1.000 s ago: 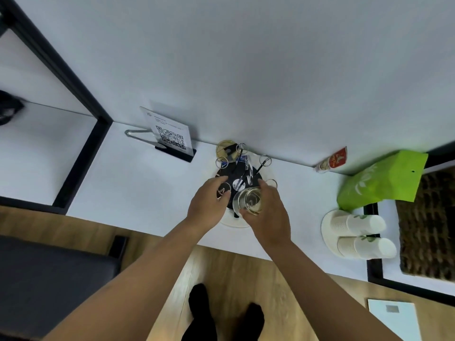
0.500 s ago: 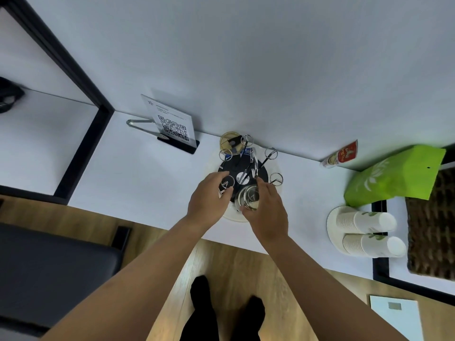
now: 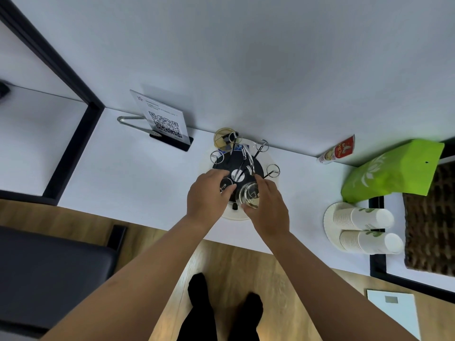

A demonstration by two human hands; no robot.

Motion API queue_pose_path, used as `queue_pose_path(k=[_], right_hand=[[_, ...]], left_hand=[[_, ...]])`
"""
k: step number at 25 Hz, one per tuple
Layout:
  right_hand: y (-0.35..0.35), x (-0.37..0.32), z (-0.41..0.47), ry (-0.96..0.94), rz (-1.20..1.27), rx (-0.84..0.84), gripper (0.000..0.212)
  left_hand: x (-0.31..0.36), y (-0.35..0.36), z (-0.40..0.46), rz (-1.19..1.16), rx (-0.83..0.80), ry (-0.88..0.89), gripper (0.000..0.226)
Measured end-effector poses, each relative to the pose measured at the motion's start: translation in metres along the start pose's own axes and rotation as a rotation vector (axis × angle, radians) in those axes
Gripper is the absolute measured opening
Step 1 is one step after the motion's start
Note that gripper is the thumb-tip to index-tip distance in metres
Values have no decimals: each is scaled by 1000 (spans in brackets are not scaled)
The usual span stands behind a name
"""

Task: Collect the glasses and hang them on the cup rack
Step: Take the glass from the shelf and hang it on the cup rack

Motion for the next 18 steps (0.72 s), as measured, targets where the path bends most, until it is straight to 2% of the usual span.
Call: queue_pose_path(k=[7,18], right_hand=[[0,9,15,-9,3,-3,83],[0,21,22,-59,9,-8,90]], left_hand=[[6,9,-3,45,6,95,32],[6,11,-9,17,66,70,32]])
Point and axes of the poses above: each hand's wrist, its own z-axis towards the middle knuckle, its own y-axis out of the palm, x = y × z, the point moved 8 cm from there along z, towards the middle knuckle, and after that the axes turned 14 degrees about -z, right-handed, at the moved point
